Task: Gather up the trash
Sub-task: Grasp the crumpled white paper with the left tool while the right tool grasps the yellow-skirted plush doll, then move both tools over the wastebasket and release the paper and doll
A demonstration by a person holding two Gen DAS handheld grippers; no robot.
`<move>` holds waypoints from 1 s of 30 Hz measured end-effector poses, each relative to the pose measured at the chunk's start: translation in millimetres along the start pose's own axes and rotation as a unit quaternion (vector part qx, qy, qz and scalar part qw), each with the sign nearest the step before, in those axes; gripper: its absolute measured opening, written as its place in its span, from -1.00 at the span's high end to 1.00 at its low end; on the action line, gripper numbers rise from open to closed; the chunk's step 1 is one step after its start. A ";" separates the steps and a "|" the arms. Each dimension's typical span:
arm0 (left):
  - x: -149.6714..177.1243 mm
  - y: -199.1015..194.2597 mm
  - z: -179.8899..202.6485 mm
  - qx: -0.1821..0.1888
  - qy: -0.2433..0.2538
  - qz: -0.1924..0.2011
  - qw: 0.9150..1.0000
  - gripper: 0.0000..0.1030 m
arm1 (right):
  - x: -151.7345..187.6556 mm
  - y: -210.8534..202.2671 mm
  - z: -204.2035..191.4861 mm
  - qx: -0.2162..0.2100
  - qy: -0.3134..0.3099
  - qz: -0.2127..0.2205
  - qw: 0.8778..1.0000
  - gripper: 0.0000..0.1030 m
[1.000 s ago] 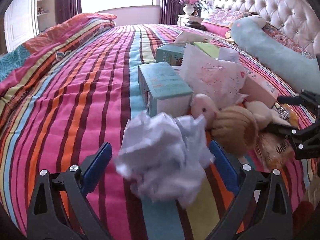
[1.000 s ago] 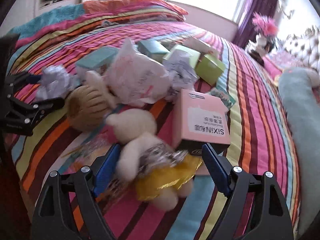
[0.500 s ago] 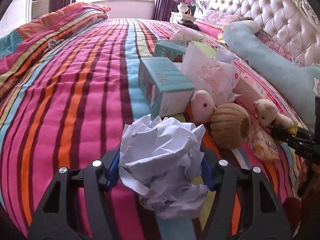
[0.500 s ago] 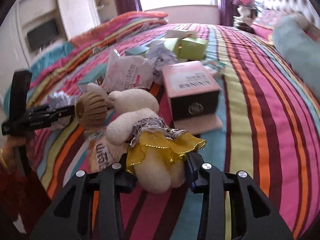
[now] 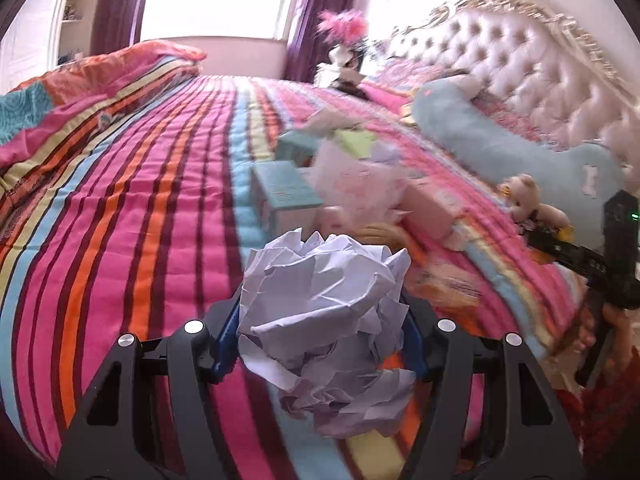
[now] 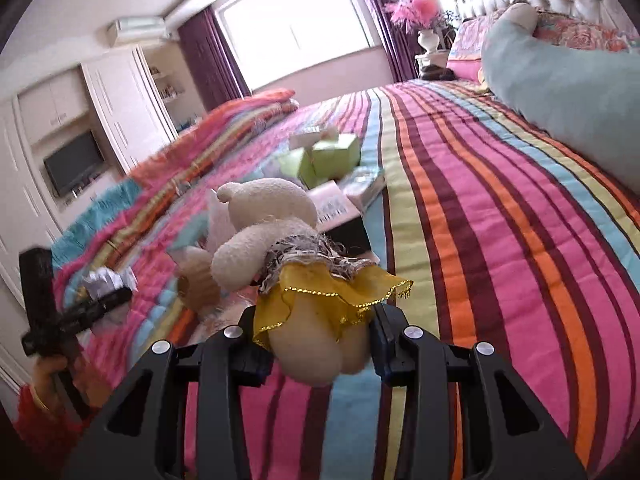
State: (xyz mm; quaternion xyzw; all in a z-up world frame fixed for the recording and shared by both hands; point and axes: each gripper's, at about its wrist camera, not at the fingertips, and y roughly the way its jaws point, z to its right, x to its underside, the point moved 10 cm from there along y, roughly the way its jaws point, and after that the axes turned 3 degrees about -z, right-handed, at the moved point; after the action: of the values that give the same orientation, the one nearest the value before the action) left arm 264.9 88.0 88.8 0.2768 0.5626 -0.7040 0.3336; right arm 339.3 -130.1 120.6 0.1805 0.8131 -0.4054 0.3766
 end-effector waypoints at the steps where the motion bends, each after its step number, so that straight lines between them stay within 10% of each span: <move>1: 4.9 -9.0 7.3 0.008 0.006 0.003 1.000 -0.23 | 3.2 -5.5 -3.0 -0.004 -0.003 0.003 1.000 0.29; 8: 108.6 -65.8 62.6 0.063 0.055 -0.041 0.996 -0.23 | 98.8 -62.7 -63.8 -0.058 -0.029 -0.036 0.997 0.29; 17: 318.4 -29.8 75.4 0.059 0.044 -0.273 0.959 -0.23 | 285.2 -44.6 -88.8 -0.028 0.005 -0.227 0.973 0.29; 30: 376.4 17.7 64.5 0.037 0.025 -0.380 0.924 -0.24 | 346.0 9.4 -85.5 0.004 -0.016 -0.363 0.932 0.29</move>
State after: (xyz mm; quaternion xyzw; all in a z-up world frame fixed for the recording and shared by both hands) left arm 42.9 -37.1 -196.2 0.0721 0.6072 -0.7911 0.0163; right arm 79.8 -60.5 -113.7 -0.1316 0.8157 -0.5202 0.2161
